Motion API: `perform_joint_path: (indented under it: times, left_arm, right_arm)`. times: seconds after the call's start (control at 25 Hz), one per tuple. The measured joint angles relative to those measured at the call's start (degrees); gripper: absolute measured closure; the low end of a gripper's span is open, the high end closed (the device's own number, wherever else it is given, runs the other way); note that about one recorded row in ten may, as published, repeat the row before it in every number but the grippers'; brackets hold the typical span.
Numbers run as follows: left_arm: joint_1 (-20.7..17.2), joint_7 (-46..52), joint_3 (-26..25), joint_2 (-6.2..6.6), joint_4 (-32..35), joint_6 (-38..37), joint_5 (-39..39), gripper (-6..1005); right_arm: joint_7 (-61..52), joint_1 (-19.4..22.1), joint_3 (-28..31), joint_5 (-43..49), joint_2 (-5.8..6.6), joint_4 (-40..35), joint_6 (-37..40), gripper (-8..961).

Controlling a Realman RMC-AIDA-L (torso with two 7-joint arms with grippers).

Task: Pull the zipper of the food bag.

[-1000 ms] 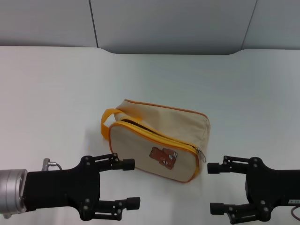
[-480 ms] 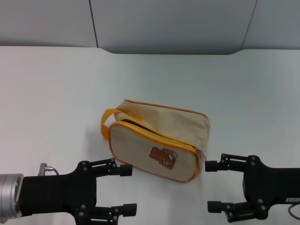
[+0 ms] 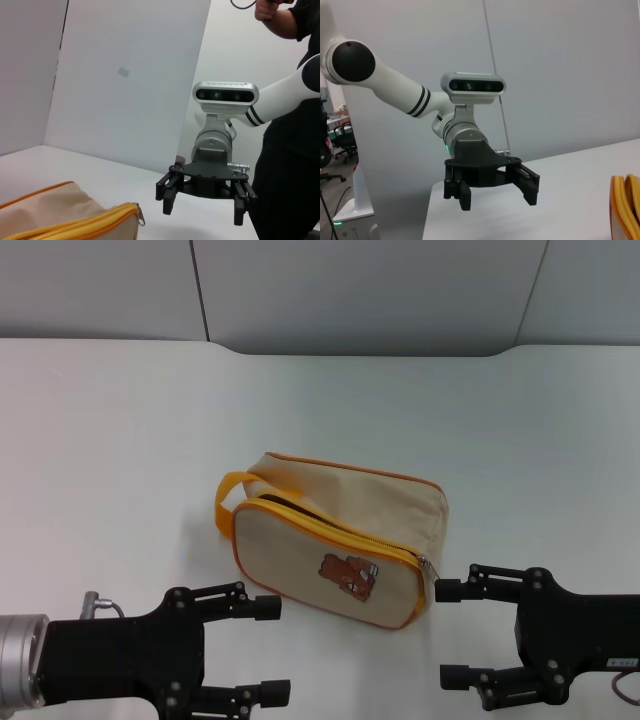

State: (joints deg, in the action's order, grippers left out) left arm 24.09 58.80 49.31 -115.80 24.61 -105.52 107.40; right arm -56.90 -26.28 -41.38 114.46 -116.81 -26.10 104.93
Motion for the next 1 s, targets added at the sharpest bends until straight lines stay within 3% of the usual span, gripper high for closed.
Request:
perform_joint_path:
  times: [1.0]
  left_arm:
    - [-0.36, -0.28, -0.38, -0.02, 0.0, 0.49, 1.32, 179]
  right_arm:
    - [0.04, 0.02, 0.01, -0.04, -0.52, 0.1, -0.09, 124]
